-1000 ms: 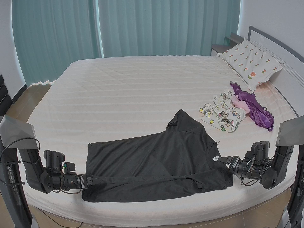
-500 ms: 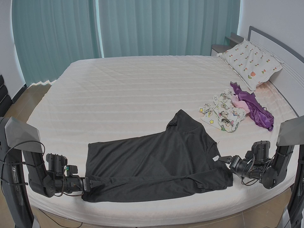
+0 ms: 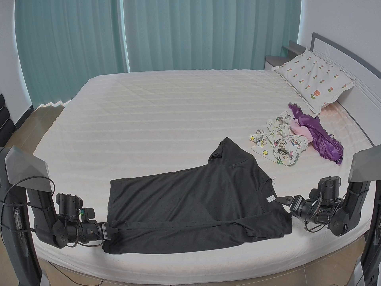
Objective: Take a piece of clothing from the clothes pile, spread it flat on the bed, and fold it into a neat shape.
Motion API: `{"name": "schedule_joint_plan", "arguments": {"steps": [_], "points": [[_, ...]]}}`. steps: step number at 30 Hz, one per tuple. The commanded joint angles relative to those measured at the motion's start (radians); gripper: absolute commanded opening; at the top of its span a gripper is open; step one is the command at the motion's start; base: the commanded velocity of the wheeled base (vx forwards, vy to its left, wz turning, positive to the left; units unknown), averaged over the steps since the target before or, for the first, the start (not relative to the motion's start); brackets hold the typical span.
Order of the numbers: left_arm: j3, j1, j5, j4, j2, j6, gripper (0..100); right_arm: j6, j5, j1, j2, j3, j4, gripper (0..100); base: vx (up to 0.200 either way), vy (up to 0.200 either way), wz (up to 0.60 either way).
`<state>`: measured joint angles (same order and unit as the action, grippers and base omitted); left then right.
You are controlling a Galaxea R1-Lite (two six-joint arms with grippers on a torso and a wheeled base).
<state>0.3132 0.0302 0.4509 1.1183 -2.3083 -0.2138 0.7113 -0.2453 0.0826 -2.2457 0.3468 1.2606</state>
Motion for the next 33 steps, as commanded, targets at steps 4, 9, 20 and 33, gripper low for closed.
{"name": "schedule_joint_plan", "arguments": {"steps": [4, 9, 20, 33], "points": [[0.000, 0.000, 0.006, 0.002, 0.063, -0.096, 0, -0.038, -0.094, -0.023, -0.020, -0.019, 0.005, 100, 0.000, 0.000, 0.00], [-0.002, 0.000, 0.011, 0.003, 0.072, -0.114, 0, -0.050, -0.101, -0.010, -0.091, -0.008, 0.108, 100, 0.000, 0.000, 0.00], [0.001, 0.000, 0.012, 0.003, 0.072, -0.134, 0, -0.059, -0.098, 0.014, -0.179, -0.015, 0.241, 100, 0.000, 0.000, 0.00], [0.000, 0.000, 0.014, 0.003, 0.072, -0.136, 0, -0.059, -0.098, 0.026, -0.224, 0.023, 0.240, 100, 0.000, 0.000, 0.00]]}}
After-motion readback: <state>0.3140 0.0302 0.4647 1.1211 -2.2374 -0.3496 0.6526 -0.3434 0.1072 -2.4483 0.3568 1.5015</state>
